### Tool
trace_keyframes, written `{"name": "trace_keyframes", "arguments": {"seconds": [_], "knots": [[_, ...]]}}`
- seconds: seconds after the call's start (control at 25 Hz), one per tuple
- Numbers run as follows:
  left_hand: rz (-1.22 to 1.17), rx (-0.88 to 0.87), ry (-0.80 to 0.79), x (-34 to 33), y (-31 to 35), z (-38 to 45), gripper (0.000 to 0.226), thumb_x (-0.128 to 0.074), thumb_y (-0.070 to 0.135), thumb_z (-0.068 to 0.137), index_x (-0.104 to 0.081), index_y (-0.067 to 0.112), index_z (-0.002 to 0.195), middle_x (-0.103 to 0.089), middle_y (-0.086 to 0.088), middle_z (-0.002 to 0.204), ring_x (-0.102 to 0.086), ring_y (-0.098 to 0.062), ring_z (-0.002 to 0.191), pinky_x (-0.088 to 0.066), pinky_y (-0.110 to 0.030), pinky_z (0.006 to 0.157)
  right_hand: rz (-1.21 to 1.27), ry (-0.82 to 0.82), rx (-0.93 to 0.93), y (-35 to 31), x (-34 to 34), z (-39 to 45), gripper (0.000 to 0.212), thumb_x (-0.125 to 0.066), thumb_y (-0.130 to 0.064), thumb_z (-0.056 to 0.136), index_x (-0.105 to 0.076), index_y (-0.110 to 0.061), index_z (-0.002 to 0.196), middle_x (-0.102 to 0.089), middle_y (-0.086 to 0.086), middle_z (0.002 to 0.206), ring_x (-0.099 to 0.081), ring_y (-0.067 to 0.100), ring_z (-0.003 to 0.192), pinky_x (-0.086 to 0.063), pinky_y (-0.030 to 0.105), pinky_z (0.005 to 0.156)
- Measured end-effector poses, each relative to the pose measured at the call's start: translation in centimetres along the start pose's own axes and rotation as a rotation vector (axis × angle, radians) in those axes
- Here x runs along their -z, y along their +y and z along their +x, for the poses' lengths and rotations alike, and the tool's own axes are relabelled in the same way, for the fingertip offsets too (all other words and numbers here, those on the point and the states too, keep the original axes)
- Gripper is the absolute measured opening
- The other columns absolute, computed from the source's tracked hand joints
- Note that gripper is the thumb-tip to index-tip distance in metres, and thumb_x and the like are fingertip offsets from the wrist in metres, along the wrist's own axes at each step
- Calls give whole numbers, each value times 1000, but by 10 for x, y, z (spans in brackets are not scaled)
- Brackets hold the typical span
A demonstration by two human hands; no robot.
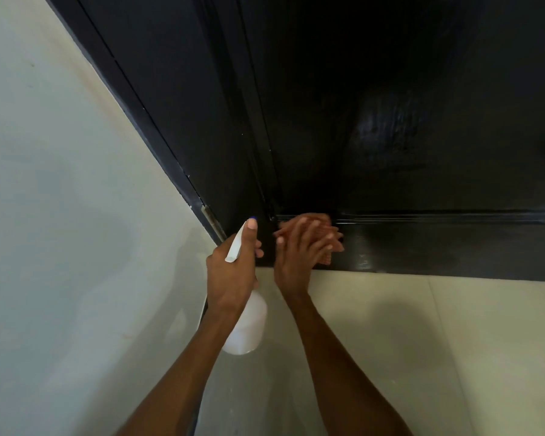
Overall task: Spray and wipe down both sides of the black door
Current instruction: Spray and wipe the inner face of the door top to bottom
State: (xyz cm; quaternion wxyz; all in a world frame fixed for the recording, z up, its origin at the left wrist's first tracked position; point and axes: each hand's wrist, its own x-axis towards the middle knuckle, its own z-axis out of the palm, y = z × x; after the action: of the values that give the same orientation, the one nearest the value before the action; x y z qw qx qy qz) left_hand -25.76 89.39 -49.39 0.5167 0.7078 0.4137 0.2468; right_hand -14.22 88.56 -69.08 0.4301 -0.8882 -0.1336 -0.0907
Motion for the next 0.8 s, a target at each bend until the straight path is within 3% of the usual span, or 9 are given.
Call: {"name": "trace_keyframes", "arguments": {"seconds": [0.12, 0.2, 0.28, 0.36, 0.52, 0.6, 0.68, 0.8], "knots": [[2, -15, 8, 0, 0, 4, 71, -41, 74, 77, -73, 12, 90, -72, -2, 80, -64, -24, 61, -47, -12, 46, -360, -144, 556, 38, -27, -10, 85, -47, -48, 104, 8, -24, 164, -5, 7, 171, -3, 47, 151, -3, 72, 115], [11, -16, 6, -2, -3, 5, 71, -41, 75, 78, -73, 13, 86, -73, 0, 79, -64, -23, 59, -47, -12, 46, -444, -223, 701, 62, -14, -1, 96, -62, -45, 98, 6, -29, 165, -23, 1, 170, 4, 31, 154, -3, 65, 120], [27, -3, -2, -5, -5, 4, 72, -41, 76, 77, -73, 12, 89, -73, 0, 82, -64, -23, 62, -45, -11, 44, -521, -271, 743, 86, 6, 9, 82, -56, -44, 101, -3, -31, 162, -35, -2, 165, 4, 21, 154, 12, 54, 124], [38, 1, -15, -8, -8, 4, 73, -40, 75, 77, -73, 11, 92, -73, 0, 84, -64, -22, 63, -43, -9, 44, -520, -249, 679, 109, 28, 15, 68, -42, -48, 103, -8, -32, 160, -38, -3, 163, -5, 23, 155, 19, 50, 124], [42, 16, -27, -8, -9, 4, 76, -39, 76, 76, -72, 11, 94, -72, -1, 86, -64, -22, 65, -43, -9, 44, -451, -190, 394, 142, 49, 1, 68, -36, -52, 105, -14, -25, 163, -29, 7, 167, -17, 49, 150, 12, 62, 121], [38, 16, -29, -7, -8, 4, 76, -39, 76, 76, -72, 10, 94, -72, -1, 87, -64, -22, 66, -43, -8, 44, -412, -193, 350, 133, 39, -4, 71, -37, -52, 103, -21, -16, 161, -28, 15, 163, -18, 58, 142, 7, 70, 119], [45, 2, -32, -8, -8, 5, 74, -39, 75, 77, -72, 10, 91, -73, -1, 85, -63, -21, 62, -43, -8, 44, -419, -243, 529, 111, 25, -2, 71, -49, -49, 100, -24, -20, 160, -33, 10, 164, -20, 53, 143, -10, 72, 115], [77, 3, -38, -18, -10, 4, 71, -40, 75, 78, -71, 12, 88, -72, -3, 80, -62, -20, 59, -43, -10, 44, -471, -337, 915, 91, 14, 18, 82, -69, -40, 94, -23, -27, 160, -36, -1, 165, -24, 25, 154, -20, 51, 121]]}}
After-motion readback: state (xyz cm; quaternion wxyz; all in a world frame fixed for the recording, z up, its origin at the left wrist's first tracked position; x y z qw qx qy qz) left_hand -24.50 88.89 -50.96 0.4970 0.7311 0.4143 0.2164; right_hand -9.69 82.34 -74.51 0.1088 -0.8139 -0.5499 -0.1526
